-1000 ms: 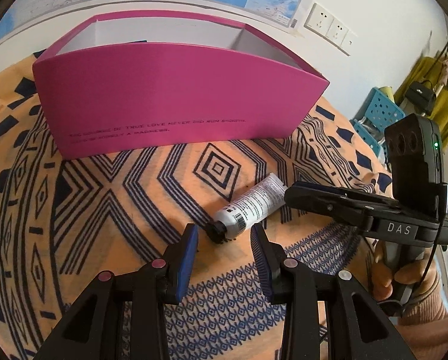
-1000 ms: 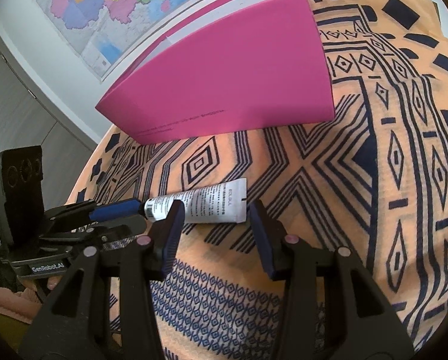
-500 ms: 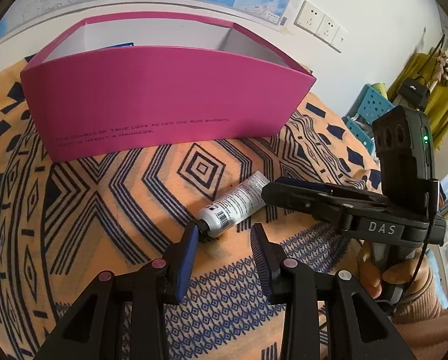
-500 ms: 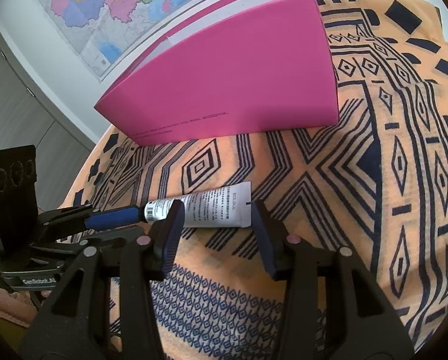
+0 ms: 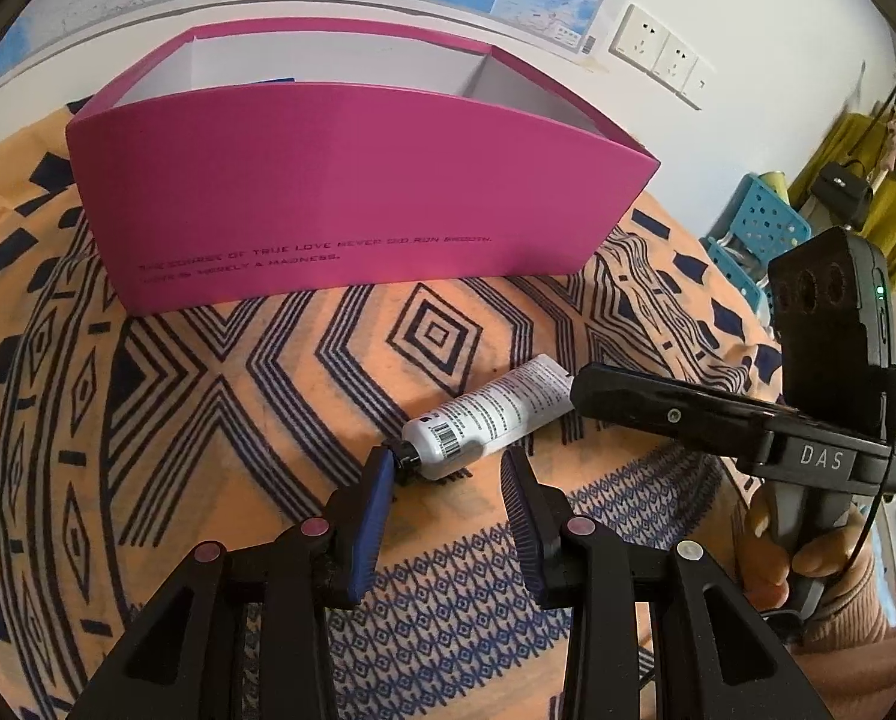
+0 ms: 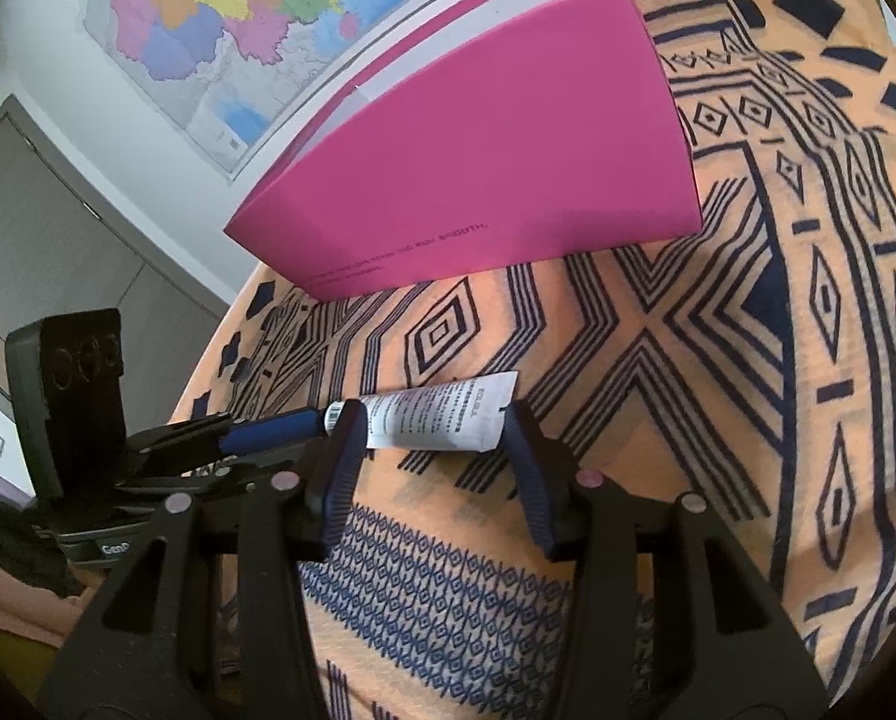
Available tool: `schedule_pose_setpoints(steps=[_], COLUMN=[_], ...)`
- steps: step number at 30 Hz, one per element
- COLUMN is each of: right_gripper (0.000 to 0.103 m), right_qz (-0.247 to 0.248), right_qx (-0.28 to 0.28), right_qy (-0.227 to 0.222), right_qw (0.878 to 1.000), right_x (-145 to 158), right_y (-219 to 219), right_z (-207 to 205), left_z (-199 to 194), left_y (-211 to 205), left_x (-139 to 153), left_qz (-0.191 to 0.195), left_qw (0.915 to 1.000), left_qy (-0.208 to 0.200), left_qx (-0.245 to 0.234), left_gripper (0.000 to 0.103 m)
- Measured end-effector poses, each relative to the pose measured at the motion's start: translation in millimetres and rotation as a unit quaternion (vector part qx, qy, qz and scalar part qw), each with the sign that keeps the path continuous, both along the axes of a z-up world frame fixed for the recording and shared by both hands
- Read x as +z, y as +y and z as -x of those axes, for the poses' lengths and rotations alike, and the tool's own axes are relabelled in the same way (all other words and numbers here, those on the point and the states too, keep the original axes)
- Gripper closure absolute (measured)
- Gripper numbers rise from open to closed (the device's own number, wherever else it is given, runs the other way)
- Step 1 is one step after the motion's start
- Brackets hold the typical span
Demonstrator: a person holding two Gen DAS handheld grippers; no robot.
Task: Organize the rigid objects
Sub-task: 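Close the right gripper around the middle of the white tube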
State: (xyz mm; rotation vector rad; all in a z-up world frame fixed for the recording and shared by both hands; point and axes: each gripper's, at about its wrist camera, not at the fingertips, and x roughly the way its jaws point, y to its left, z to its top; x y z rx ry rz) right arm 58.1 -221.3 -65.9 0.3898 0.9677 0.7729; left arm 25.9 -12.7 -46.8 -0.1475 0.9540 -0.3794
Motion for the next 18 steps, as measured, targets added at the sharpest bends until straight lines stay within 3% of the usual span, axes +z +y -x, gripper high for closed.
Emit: schedule_pose_setpoints(steps=[18], right_gripper=[0.053], right_qz=[0.004], right_qx=[-0.011], right_qy=[-0.005], right_qw=[1.000], right_x=[1.5], right_y=[0.2], right_z=[2.0], left_z=[1.7], left_y=[-3.7], left_x=[4.1], left_qz=[-0.004], left_qw=[1.0000], left_qy=[-0.006], left_qx=[-0.006], left_gripper=[0.067])
